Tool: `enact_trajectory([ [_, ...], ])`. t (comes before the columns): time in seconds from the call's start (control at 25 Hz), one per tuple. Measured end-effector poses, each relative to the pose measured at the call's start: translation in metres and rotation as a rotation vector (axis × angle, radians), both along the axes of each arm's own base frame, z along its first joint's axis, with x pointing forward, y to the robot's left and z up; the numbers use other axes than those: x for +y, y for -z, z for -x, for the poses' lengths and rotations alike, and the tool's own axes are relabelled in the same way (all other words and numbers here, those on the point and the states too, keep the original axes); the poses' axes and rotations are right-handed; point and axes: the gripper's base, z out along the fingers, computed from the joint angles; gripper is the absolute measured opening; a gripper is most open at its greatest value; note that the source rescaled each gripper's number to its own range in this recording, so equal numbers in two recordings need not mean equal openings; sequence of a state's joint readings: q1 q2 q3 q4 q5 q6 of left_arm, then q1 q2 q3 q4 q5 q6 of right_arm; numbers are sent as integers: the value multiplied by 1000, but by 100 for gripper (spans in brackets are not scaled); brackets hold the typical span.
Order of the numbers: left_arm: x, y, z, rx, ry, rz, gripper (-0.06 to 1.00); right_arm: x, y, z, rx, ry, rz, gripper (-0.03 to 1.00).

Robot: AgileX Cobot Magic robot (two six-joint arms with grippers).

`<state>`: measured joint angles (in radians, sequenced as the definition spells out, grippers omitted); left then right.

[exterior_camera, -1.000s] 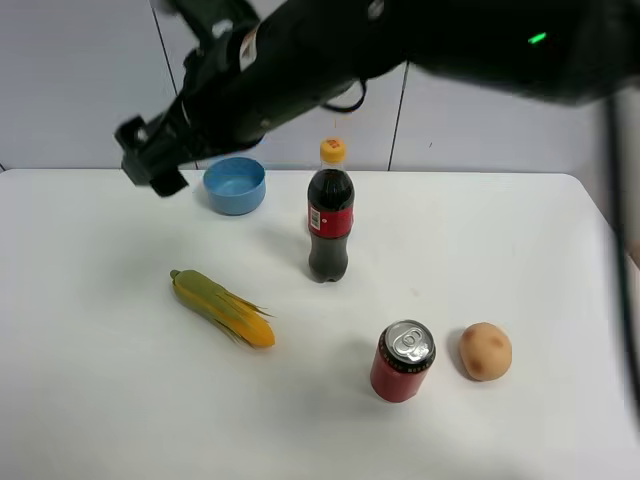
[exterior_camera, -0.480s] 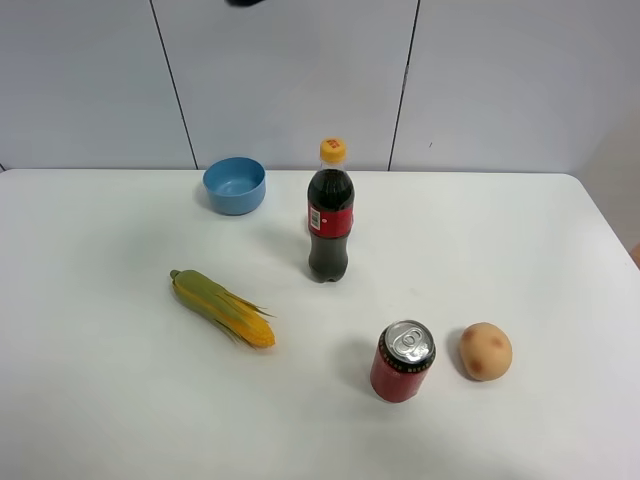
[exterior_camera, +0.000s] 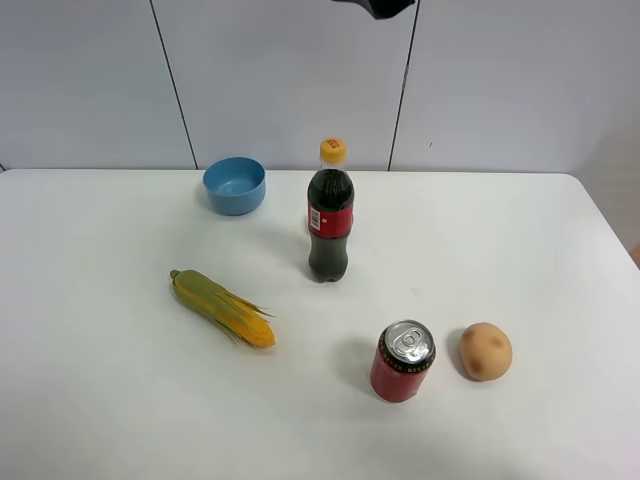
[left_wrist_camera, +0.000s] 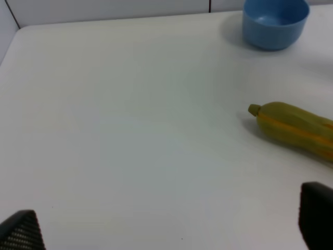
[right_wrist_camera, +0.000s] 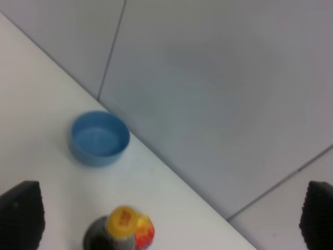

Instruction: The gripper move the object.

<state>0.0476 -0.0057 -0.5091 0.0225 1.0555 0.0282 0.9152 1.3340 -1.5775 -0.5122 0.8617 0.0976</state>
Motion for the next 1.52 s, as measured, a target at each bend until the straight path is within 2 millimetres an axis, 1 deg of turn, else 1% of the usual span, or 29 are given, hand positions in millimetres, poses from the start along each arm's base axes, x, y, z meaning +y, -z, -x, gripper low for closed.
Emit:
enact_trajectory([
  [0.16,0,0,0,0,0,0,100,-8,5,0,29,33,102,100],
  [0.2,0,0,0,0,0,0,100,-13,7,-2,42,51,127,100],
  [0.28,0,0,0,0,0,0,100,-30,6,-7,73,96,150,100],
  [0.48,0,0,0,0,0,0,100,-91,1,-19,165,243,137,100],
  [0.6,0,0,0,0,0,0,100,-131,0,-22,229,374,107,100],
  [0.64,0,0,0,0,0,0,100,-145,0,-20,254,428,98,100],
  [0.76,0,0,0,0,0,0,100,-178,-3,-14,281,566,57,100],
  [0.84,0,0,0,0,0,0,100,-193,-7,-5,271,639,20,100],
  [0.92,0,0,0,0,0,0,100,-206,-6,8,271,704,-13,100],
  [1.0,0,0,0,0,0,0,100,-214,-4,25,260,750,-29,100],
  [1.04,0,0,0,0,0,0,100,-216,1,32,264,765,-31,100],
  [1.16,0,0,0,0,0,0,100,-217,15,60,270,776,-49,100],
  [1.28,0,0,0,0,0,0,100,-213,38,84,310,773,-99,100],
  [1.36,0,0,0,0,0,0,100,-211,58,99,347,777,-135,100],
  [1.44,0,0,0,0,0,0,100,-209,77,116,363,775,-160,100],
  [1.52,0,0,0,0,0,0,100,-207,96,130,363,768,-178,100],
])
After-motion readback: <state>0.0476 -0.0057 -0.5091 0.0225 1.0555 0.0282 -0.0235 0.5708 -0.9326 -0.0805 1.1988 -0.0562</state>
